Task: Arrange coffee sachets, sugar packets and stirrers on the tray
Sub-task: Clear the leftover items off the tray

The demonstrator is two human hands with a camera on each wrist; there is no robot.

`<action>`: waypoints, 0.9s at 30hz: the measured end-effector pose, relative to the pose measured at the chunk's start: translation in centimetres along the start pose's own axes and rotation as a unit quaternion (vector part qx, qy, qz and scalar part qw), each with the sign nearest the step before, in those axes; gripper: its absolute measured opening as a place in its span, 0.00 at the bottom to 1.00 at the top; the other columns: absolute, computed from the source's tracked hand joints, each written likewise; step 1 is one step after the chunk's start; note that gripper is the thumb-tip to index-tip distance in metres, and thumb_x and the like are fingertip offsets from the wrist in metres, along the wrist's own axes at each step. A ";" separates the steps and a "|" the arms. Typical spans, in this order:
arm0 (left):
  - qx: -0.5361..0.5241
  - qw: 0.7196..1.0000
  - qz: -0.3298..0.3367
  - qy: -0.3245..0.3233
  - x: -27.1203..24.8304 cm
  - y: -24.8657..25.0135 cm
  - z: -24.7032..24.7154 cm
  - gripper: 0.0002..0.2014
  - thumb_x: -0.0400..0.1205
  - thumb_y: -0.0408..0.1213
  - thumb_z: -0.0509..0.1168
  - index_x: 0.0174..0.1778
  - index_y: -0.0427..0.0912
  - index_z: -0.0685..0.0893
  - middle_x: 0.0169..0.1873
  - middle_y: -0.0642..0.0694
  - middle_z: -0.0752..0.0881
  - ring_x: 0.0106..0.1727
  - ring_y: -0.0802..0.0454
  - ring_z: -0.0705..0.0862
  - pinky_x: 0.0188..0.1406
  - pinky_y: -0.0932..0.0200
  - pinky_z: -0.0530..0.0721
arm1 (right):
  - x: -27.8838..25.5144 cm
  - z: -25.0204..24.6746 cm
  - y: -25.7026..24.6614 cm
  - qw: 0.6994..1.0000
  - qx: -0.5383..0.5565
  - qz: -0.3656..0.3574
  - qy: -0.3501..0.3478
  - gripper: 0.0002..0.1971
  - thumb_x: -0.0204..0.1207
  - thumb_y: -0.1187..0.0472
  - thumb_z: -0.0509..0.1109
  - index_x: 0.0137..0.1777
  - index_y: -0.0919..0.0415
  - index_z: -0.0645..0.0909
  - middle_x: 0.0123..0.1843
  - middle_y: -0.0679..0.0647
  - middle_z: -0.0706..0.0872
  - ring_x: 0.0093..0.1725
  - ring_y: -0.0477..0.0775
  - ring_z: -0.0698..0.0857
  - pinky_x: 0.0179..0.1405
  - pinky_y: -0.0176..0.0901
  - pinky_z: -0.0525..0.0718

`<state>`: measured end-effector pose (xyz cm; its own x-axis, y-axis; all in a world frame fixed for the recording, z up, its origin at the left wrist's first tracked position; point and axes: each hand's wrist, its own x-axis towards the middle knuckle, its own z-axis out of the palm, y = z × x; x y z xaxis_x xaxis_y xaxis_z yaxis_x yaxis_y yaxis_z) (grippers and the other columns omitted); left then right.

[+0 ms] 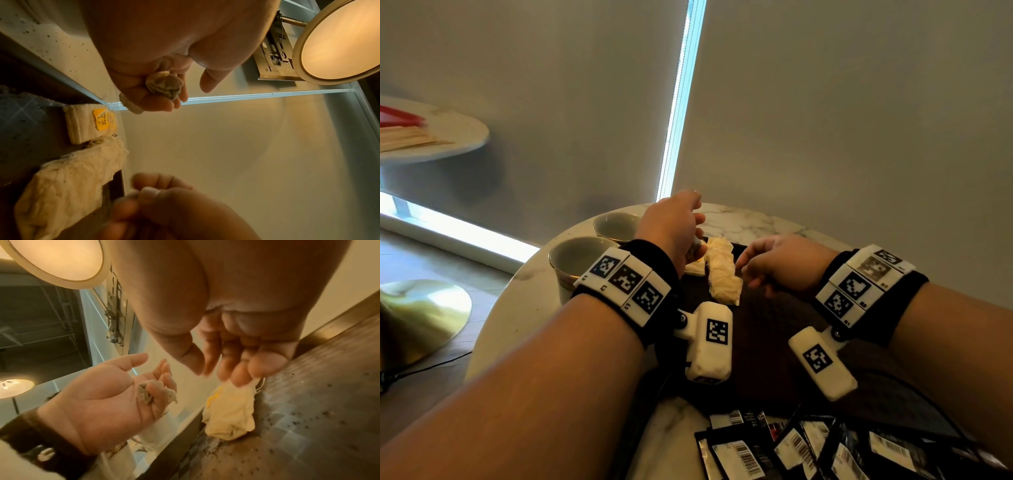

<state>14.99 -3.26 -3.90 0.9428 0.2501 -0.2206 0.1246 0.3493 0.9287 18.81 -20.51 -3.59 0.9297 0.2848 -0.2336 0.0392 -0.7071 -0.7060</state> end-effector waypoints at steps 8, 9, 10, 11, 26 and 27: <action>-0.003 1.000 0.004 -0.005 -0.1 -0.1 -0.2 0.10 0.87 0.45 0.63 0.59 0.45 0.82 0.55 0.44 0.84 0.52 0.48 0.81 0.42 0.54 0.84 | -1.1 1.3 -0.9 0.985 -0.122 -0.022 -0.120 0.15 0.81 0.70 0.67 0.61 0.55 0.88 0.62 0.51 0.90 0.63 0.54 0.87 0.62 0.51 0.86; -0.004 1.000 0.004 -0.006 0.0 -0.1 -0.2 0.10 0.87 0.45 0.63 0.59 0.45 0.82 0.55 0.44 0.84 0.52 0.48 0.81 0.42 0.53 0.84 | -1.0 1.4 -1.0 0.985 -0.127 -0.022 -0.118 0.15 0.81 0.70 0.66 0.62 0.55 0.87 0.62 0.51 0.90 0.64 0.54 0.87 0.63 0.52 0.86; -0.005 1.000 0.002 -0.006 0.0 0.0 -0.2 0.10 0.87 0.45 0.63 0.60 0.45 0.82 0.55 0.45 0.85 0.52 0.48 0.82 0.42 0.53 0.84 | -0.8 1.4 -1.1 0.984 -0.133 -0.022 -0.118 0.16 0.82 0.70 0.65 0.62 0.55 0.87 0.63 0.51 0.90 0.64 0.54 0.87 0.64 0.53 0.86; -0.007 1.000 0.002 -0.007 0.1 0.0 -0.2 0.10 0.87 0.45 0.63 0.60 0.45 0.82 0.54 0.45 0.85 0.52 0.48 0.82 0.42 0.53 0.84 | -0.7 1.5 -1.2 0.983 -0.137 -0.022 -0.118 0.16 0.82 0.70 0.65 0.63 0.55 0.87 0.63 0.51 0.89 0.64 0.54 0.87 0.65 0.53 0.86; -0.002 1.000 0.006 -0.013 0.1 -0.1 -0.2 0.09 0.88 0.44 0.62 0.59 0.45 0.82 0.55 0.44 0.84 0.52 0.48 0.81 0.42 0.53 0.83 | 1.5 0.6 -0.2 0.999 0.039 0.036 -0.012 0.09 0.83 0.71 0.64 0.58 0.62 0.83 0.48 0.60 0.87 0.41 0.54 0.85 0.37 0.44 0.83; -0.002 1.000 -0.001 -0.014 0.1 -0.2 -0.1 0.10 0.88 0.44 0.62 0.60 0.45 0.82 0.55 0.44 0.84 0.52 0.47 0.81 0.41 0.53 0.83 | 1.9 0.5 0.0 0.997 0.063 0.053 0.011 0.09 0.84 0.70 0.63 0.60 0.63 0.81 0.52 0.62 0.86 0.43 0.56 0.86 0.39 0.47 0.84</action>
<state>15.02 -3.20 -4.13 0.9509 0.2241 -0.2134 0.1245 0.3540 0.9269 20.40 -19.66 -4.36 0.9338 0.1976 -0.2984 -0.1050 -0.6457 -0.7563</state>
